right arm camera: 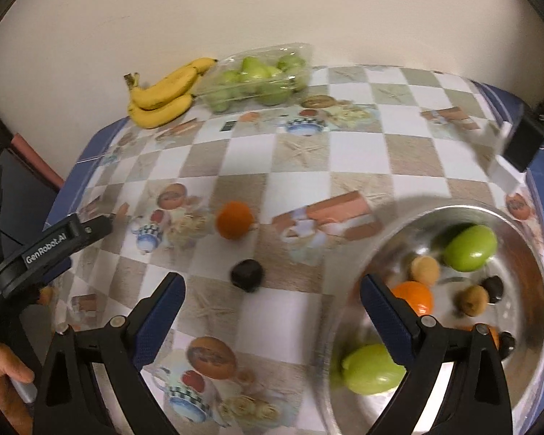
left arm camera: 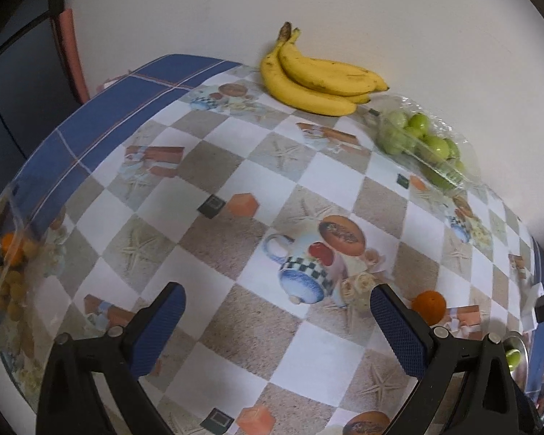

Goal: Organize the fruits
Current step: 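Move both open tools back from the bowl toward the remaining fruit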

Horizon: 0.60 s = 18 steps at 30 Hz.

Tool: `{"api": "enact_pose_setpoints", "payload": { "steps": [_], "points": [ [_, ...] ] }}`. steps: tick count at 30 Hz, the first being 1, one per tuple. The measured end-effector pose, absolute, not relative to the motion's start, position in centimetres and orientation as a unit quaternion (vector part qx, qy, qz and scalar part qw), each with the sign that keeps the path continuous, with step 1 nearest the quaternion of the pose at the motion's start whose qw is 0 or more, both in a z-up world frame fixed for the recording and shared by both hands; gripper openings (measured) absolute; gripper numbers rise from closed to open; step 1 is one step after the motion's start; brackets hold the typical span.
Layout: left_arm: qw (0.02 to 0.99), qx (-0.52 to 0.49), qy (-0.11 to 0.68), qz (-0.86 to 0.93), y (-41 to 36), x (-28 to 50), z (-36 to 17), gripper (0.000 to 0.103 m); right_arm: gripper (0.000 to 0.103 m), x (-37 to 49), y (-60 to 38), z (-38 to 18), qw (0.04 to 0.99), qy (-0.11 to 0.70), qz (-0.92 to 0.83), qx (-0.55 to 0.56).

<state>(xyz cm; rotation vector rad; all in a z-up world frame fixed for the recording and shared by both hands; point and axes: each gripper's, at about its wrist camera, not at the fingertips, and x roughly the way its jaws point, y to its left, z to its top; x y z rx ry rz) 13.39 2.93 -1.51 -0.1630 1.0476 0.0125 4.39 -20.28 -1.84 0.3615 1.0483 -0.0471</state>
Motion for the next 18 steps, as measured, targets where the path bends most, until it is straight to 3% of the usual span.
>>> {"api": "enact_pose_setpoints", "payload": {
  "steps": [14,18],
  "points": [
    [0.858,-0.073,0.505,-0.054,0.6,14.4,-2.2,0.103,0.097,6.9,-18.4,-2.8,0.845,0.515,-0.013,0.141],
    [0.856,-0.07,0.509,-0.056,0.1,14.6,-2.9,0.103,0.079,7.5,-18.0,-3.8,0.838,0.53,-0.008,0.134]
  ]
}}
